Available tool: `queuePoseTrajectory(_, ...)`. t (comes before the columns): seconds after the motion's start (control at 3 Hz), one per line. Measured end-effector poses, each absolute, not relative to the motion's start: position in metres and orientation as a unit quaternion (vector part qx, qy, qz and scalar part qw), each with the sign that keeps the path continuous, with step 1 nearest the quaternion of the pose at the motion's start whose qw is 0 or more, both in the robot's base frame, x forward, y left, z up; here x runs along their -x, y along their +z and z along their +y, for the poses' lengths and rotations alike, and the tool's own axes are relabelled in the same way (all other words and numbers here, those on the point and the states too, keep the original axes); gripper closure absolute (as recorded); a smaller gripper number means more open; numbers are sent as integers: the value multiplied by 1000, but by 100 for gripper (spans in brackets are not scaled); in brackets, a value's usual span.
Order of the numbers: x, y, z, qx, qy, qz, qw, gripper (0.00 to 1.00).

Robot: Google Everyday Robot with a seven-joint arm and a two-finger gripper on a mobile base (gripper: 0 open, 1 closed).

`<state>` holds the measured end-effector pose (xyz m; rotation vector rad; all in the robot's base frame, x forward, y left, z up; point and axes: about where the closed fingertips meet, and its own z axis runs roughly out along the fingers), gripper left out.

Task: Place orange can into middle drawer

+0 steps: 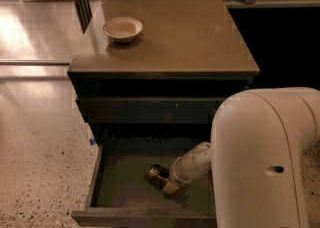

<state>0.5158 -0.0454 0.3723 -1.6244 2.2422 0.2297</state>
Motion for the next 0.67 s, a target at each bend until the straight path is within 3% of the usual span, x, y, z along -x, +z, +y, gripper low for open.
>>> queuePoseTrajectory(0.67,-516,372,-45,575,81,794,181,29)
